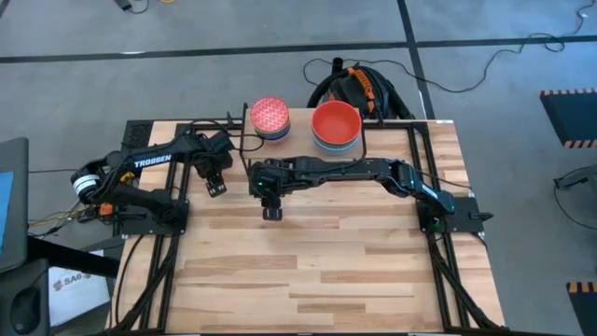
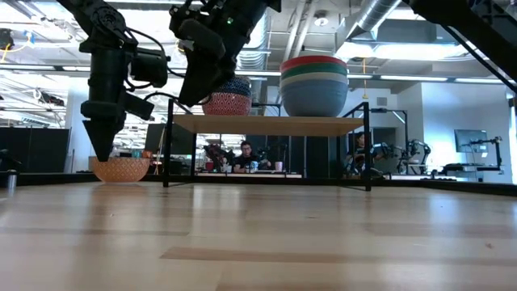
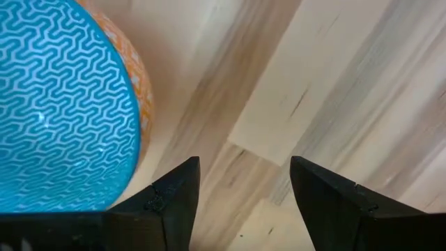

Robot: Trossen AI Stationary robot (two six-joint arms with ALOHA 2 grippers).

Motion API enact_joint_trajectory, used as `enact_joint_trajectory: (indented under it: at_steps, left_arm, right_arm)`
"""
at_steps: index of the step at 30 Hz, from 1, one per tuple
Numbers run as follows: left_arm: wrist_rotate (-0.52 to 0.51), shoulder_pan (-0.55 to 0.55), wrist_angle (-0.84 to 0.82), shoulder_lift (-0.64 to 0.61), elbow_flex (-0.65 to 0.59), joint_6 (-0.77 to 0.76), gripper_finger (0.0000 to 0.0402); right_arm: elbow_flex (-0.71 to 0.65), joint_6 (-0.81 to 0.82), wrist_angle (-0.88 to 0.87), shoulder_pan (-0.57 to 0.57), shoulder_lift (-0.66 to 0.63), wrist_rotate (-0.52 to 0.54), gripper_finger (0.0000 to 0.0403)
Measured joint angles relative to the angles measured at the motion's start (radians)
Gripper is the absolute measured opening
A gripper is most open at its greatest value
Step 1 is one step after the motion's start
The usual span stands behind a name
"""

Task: Place and stack bowls onto a shelf
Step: Stack the patterned light blue bowl on top of the patterned red bowl on the shelf

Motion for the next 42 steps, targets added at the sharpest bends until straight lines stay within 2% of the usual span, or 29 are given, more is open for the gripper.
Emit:
enact_joint_trajectory:
  at_steps: [12,15,20,24,29,33,37,42]
  left_arm:
    - [-0.068,0.036,0.022,0.0,0.0,0.039,0.0203]
    - [-0.075,0.036,0.044,0.0,0.0,0.051,0.0177]
    - [-0.151,0.036,0.081,0.0,0.0,0.019,0.0112]
    - [-0.156,0.032,0.037,-0.002,0.017,-0.012,0.0094]
    - [-0.175,0.017,-0.038,-0.004,0.078,-0.032,0.0125]
    - [-0.216,0.02,0.007,-0.002,0.084,0.0,0.0169]
    - [-0.213,0.044,0.046,0.036,0.062,0.033,0.0208]
    - [-0.243,0.066,0.061,0.105,0.036,0.052,0.0221]
  right_arm:
    - [0.0,0.048,0.01,0.023,0.0,0.0,0.0193]
    - [0.0,0.037,0.01,0.022,0.0,0.0,0.0193]
    - [0.0,0.037,-0.01,0.022,0.0,0.0,0.0193]
    - [0.0,0.037,-0.044,0.025,0.0,0.0,0.0193]
    - [0.0,0.037,-0.064,0.026,0.0,0.0,0.0193]
    - [0.0,0.019,-0.065,0.026,0.0,0.0,0.0193]
    - [0.0,0.014,-0.074,0.024,0.0,0.0,0.0193]
    - [0.0,0.013,-0.074,0.024,0.0,-0.001,0.0193]
